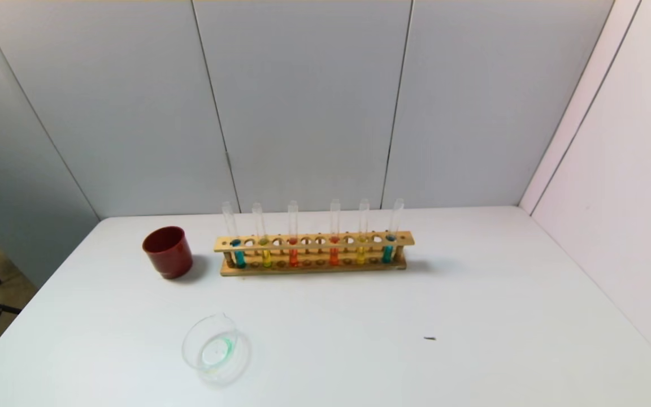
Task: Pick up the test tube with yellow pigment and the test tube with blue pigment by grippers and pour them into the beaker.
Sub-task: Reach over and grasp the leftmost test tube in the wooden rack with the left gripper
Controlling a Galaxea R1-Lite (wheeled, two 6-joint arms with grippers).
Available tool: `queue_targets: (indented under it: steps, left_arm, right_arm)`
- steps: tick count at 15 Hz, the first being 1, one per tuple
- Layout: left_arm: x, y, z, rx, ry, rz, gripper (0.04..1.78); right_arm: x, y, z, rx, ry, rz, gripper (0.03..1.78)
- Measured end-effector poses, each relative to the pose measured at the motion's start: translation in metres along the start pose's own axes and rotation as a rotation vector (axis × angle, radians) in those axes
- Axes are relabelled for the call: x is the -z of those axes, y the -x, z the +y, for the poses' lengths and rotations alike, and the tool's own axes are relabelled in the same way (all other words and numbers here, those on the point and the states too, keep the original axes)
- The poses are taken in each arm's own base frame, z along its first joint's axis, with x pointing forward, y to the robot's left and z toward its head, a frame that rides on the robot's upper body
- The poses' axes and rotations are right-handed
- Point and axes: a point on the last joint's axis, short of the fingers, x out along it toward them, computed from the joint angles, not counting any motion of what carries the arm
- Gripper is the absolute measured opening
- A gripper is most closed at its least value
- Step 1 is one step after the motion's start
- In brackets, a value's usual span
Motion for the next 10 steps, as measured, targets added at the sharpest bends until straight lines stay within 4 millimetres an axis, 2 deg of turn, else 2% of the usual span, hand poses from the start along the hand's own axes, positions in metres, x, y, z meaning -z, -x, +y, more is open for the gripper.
queue_targets:
  steps: [4, 6, 10]
  left_arm:
    - [-0.005, 0.002, 0.0, -0.003, -0.043, -0.002, 1.75]
    - [-0.024, 0.004, 0.0, 0.014, -0.048, -0.022, 1.75]
    - [-0.082, -0.004, 0.001, 0.029, -0.054, -0.024, 1.75]
  right_arm:
    - [0.0, 0.0, 0.0, 0.001, 0.0, 0.0, 1.7]
    - [0.0, 0.0, 0.0, 0.001, 0.0, 0.0, 1.7]
    - [0.0, 0.0, 0.0, 0.001, 0.0, 0.0, 1.7]
